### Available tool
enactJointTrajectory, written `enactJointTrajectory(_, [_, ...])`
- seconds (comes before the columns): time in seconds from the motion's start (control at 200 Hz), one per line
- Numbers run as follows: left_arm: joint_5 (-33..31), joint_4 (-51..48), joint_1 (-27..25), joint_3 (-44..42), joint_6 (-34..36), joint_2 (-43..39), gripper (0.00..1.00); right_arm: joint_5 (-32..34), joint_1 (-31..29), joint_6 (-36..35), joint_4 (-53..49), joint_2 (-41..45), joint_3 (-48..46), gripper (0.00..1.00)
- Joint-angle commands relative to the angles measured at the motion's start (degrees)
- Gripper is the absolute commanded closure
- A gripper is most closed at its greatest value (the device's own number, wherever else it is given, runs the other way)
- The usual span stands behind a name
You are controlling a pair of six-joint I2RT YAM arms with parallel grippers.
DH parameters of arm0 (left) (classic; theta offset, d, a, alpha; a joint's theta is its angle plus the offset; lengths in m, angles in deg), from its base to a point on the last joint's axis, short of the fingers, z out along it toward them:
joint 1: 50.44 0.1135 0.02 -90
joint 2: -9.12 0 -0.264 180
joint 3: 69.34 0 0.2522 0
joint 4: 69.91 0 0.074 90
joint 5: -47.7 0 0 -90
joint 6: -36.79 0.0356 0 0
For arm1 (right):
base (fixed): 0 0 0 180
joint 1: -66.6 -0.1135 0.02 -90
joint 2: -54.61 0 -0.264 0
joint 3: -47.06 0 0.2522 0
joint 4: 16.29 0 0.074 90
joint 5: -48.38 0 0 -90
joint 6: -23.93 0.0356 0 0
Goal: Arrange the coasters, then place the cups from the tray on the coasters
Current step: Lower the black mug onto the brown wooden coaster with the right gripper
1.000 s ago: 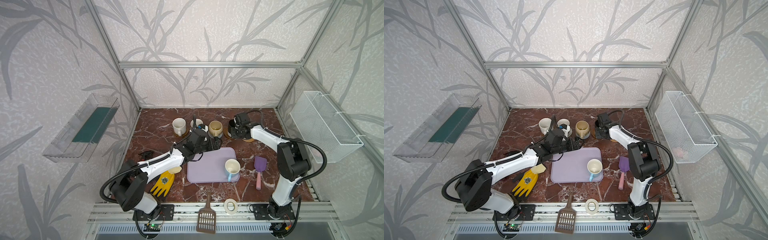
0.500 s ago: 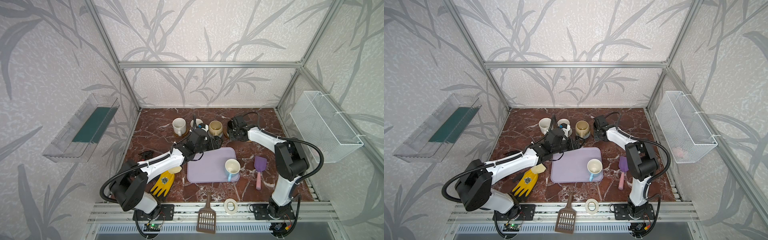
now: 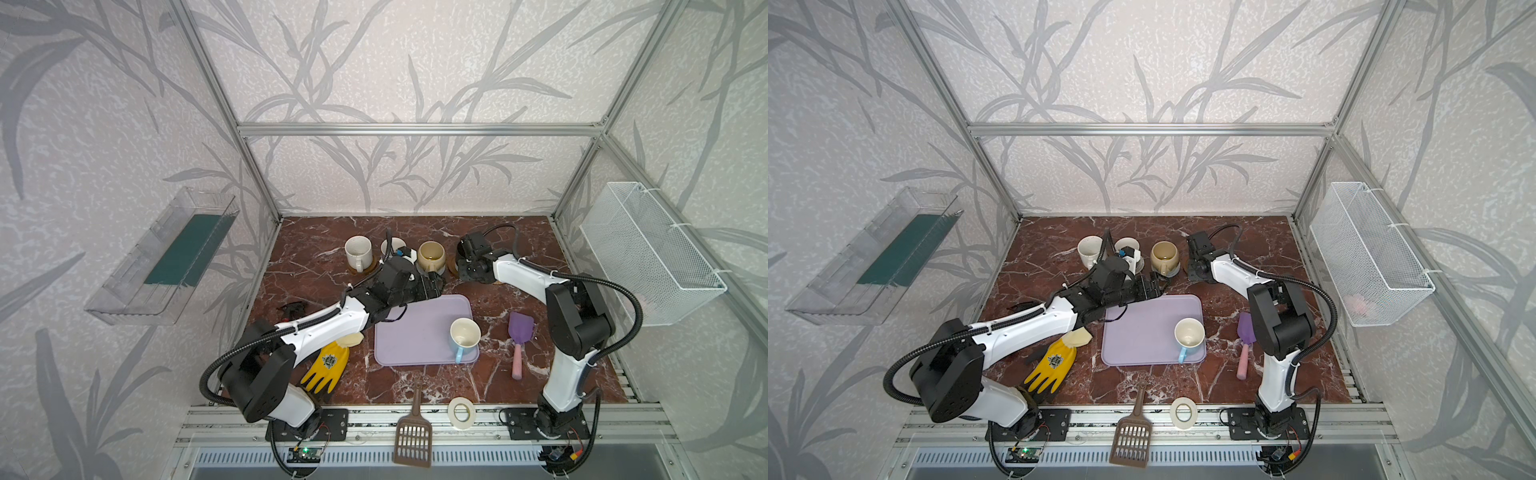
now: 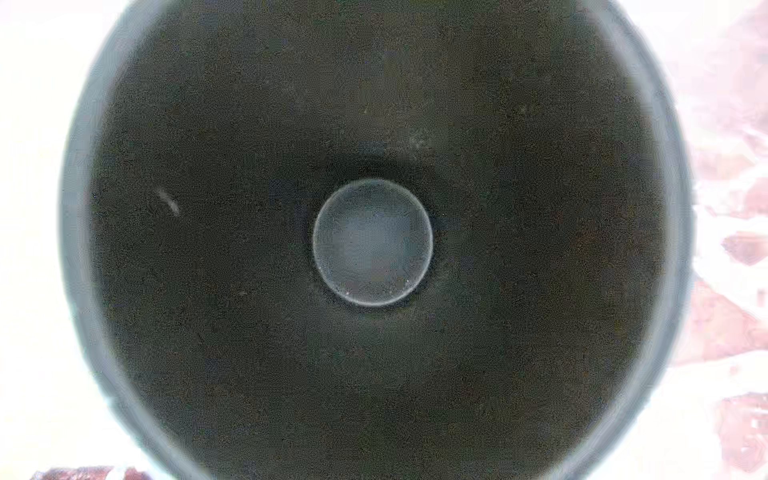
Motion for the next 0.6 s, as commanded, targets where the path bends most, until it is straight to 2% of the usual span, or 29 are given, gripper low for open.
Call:
enactJointTrajectory(0.0, [-0.8,0.3,-0.2,0.2,-0.3,-0.1,0.01,2.7,0.1,0.2,-2.3,-0.5,1.0,0.84])
enactJointTrajectory(0.2, [-0.9,0.1,-0.3,-0.2,-0.2,-0.7,0.01,-0.6,0.2,0.8,-2.1,-2.2,1.5,0.83])
enactJointTrajectory(0.37, [-0.9,0.1,-0.3,-0.6,-0.1,-0.9,0.01,-1.7,0.2,2.4,-2.7,-2.0,1.4,0.73])
enactJointTrajectory(0.46, [-0.9,0.2,-0.2,-0.7,-0.2,-1.0,0.01,-2.2,0.2,2.4,-3.3,-1.9,1.7,0.65])
enactJointTrajectory(0.595, [-1.0,0.2,-0.3,-0.9,-0.1,-1.2,0.01,-2.7,0.2,2.1,-3.6,-1.1,1.7,0.64])
